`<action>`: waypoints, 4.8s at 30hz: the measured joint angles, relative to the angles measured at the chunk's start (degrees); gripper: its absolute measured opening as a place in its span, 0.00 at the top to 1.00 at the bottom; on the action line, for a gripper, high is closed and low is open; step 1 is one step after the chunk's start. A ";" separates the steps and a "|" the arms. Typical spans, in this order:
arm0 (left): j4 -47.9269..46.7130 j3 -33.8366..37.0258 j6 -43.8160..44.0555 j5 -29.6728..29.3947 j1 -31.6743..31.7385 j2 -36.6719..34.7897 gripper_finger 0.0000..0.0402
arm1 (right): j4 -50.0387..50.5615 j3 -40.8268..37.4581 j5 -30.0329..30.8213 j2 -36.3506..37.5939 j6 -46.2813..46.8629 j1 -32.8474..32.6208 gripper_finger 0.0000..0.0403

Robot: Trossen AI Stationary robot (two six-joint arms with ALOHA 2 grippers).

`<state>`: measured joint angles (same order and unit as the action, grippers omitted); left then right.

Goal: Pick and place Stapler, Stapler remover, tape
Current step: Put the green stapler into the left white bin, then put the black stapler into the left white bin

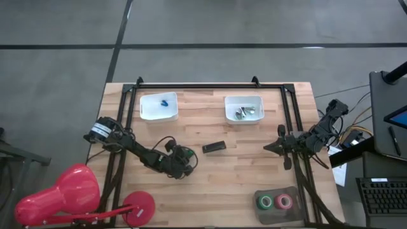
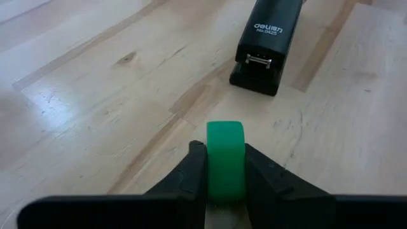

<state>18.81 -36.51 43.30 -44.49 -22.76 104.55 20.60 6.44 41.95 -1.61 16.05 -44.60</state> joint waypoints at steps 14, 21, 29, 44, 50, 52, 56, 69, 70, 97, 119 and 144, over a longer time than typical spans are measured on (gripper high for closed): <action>-7.63 0.33 1.56 -0.69 0.81 -4.87 0.81 | -0.02 0.00 0.00 -0.02 0.00 0.00 0.98; -17.06 0.31 3.13 -4.49 0.83 -10.68 0.79 | 0.00 0.00 0.00 0.00 0.00 0.02 0.98; -30.94 0.28 5.01 -11.16 1.44 -19.89 0.81 | 0.00 0.00 0.00 0.00 0.00 0.02 0.98; -45.94 0.24 1.59 -22.42 11.49 -38.75 0.80 | -0.01 0.00 0.00 -0.01 0.00 0.00 0.98; -46.38 1.28 -3.53 -17.94 21.64 -39.16 0.79 | -0.02 0.00 0.00 -0.02 -0.01 0.00 0.98; -46.23 2.18 -4.36 -15.00 25.93 -38.76 0.79 | 0.00 0.00 0.00 -0.02 0.00 0.00 0.98; -44.57 5.11 -5.95 -9.05 34.67 -38.60 0.79 | -0.02 0.00 0.00 0.00 0.00 0.00 0.98; -31.63 10.81 -14.98 10.61 50.08 -38.58 0.78 | 0.00 0.00 0.00 0.00 0.00 0.02 0.98; -31.65 10.85 -15.14 10.95 50.15 -38.58 0.78 | 0.00 0.00 0.00 0.00 0.00 0.02 0.98; -14.61 8.76 -25.04 27.18 38.24 -42.90 0.52 | -0.02 0.00 0.01 0.00 0.00 0.02 0.98; 15.12 6.88 -35.47 21.58 10.96 -19.89 0.52 | -0.02 -0.02 0.02 -0.02 0.00 0.02 0.98; 15.23 -3.14 -31.25 22.91 14.45 -1.56 0.37 | -0.01 -0.02 0.00 0.00 0.00 0.00 0.98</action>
<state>34.04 -39.65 12.05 -21.58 -8.32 103.00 20.59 6.42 41.95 -1.61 16.05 -44.60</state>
